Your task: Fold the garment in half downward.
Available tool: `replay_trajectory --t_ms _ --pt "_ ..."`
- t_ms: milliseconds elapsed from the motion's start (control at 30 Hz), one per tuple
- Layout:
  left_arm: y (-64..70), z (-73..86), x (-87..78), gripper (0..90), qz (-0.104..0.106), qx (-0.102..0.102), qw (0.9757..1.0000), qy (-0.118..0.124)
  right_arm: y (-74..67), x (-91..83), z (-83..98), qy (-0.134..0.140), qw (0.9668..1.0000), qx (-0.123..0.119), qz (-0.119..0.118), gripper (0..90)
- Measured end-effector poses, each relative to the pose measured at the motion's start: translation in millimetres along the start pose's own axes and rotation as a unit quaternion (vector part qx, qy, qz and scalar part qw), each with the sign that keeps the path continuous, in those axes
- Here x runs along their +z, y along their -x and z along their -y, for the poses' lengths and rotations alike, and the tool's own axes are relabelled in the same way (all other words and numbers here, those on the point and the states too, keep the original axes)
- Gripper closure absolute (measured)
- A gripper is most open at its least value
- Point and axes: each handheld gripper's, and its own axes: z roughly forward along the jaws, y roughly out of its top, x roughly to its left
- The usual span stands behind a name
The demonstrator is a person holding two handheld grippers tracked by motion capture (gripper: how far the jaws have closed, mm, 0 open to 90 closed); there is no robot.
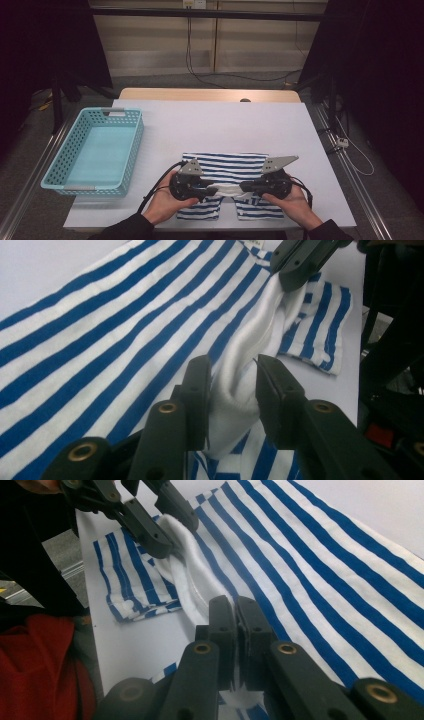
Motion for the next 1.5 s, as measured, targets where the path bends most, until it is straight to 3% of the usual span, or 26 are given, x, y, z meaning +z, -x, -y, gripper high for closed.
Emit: replay_trajectory --t_ms 100,233,333,400,433,500,600,667,700,733,800,833,900,933,967,1000,1067,1133,1167,1200,1300,1367,1433,1500 --pt "2.8 0.6 -1.9 82.5 0.002 0.012 0.9999 -0.003 -2.3 -0.3 0.3 0.002 1.0 -0.004 -0.003 87.5" --pt "8.6 2.3 -4.0 84.8 0.007 0.027 0.9995 -0.015 -8.5 -1.9 2.4 0.0 0.9999 -0.011 -0.004 87.5" --pt "13.1 3.2 -5.2 84.7 0.013 0.034 0.9989 -0.029 -13.4 -2.6 5.6 -0.003 0.9998 -0.018 -0.004 87.4" --pt "15.3 6.5 -1.6 84.6 0.031 0.034 0.9989 -0.009 -15.9 -3.2 7.6 -0.009 0.9996 -0.028 0.002 87.4" --pt "17.8 6.7 -3.3 84.4 0.015 0.034 0.999 -0.024 -17.7 -3.3 8.6 -0.007 0.9996 -0.026 0.0 87.3" --pt "18.9 7.8 -3.6 83.4 0.022 0.039 0.9986 -0.028 -19.5 -3.5 10.9 -0.011 0.9995 -0.031 -0.001 87.1" --pt "21.5 10.9 -2.2 78.8 0.014 0.035 0.999 -0.024 -22.8 -2.2 13.8 -0.015 0.9993 -0.034 0.0 85.7" --pt "21.8 11.1 -2.8 77.6 0.022 0.049 0.998 -0.034 -24.5 -2.1 14.9 -0.017 0.9993 -0.034 0.0 84.8" --pt "23.7 11.9 -2.5 77.6 0.018 0.043 0.9983 -0.034 -25.3 -2.2 15.4 -0.016 0.9993 -0.033 -0.003 84.5" --pt "24.4 14.1 0.3 77.9 0.033 0.037 0.9987 -0.015 -25.4 -2.3 15.9 -0.019 0.9992 -0.037 0.0 84.4" --pt "25.8 14.0 0.6 79.7 0.032 0.049 0.998 -0.023 -27.3 -1.6 17.2 -0.022 0.9992 -0.034 -0.003 84.0" --pt "26.6 12.7 -2.1 79.8 0.017 0.056 0.9972 -0.045 -27.6 -1.2 17.8 -0.025 0.9989 -0.04 -0.001 84.0" --pt "27.6 13.9 -0.7 79.7 0.017 0.053 0.9977 -0.04 -29.6 0.2 19.3 -0.03 0.9988 -0.039 0.001 83.2" --pt "29.6 15.4 0.4 79.3 0.018 0.036 0.9987 -0.031 -29.9 0.5 20.0 -0.031 0.9987 -0.041 -0.002 82.9" --pt "27.8 15.5 -1.2 78.7 0.021 0.055 0.9973 -0.044 -30.5 1.1 20.8 -0.032 0.9986 -0.042 -0.003 82.3" --pt "30.3 16.9 -0.1 78.2 0.022 0.042 0.9983 -0.035 -31.2 1.4 21.7 -0.034 0.9985 -0.043 -0.001 81.7" --pt "31.2 18.2 -1.3 76.6 0.027 0.054 0.997 -0.048 -33.7 2.5 23.4 -0.039 0.9982 -0.045 -0.004 81.3" --pt "34.0 20.5 -0.9 75.2 0.033 0.049 0.9973 -0.043 -36.6 3.2 24.9 -0.046 0.9979 -0.045 -0.006 79.8" --pt "33.6 20.9 -1.9 74.9 0.034 0.056 0.9966 -0.05 -37.5 3.8 25.8 -0.046 0.9978 -0.048 -0.006 79.3" --pt "34.8 22.4 -0.9 74.4 0.036 0.045 0.9976 -0.039 -39.1 3.8 26.3 -0.048 0.9977 -0.048 -0.007 78.9" --pt "33.7 23.0 -1.9 74.0 0.036 0.053 0.9966 -0.052 -42.2 4.4 28.8 -0.052 0.9975 -0.047 -0.008 77.8" --pt "35.6 24.5 0.5 73.9 0.036 0.044 0.9972 -0.048 -43.5 5.9 30.6 -0.054 0.9973 -0.05 -0.007 77.1" --pt "34.7 24.8 0.4 73.6 0.041 0.058 0.9958 -0.058 -44.4 6.1 31.7 -0.056 0.9973 -0.046 -0.006 76.4" --pt "36.6 27.2 1.4 73.2 0.036 0.045 0.9974 -0.044 -44.6 6.3 32.8 -0.054 0.9974 -0.047 -0.009 76.0"
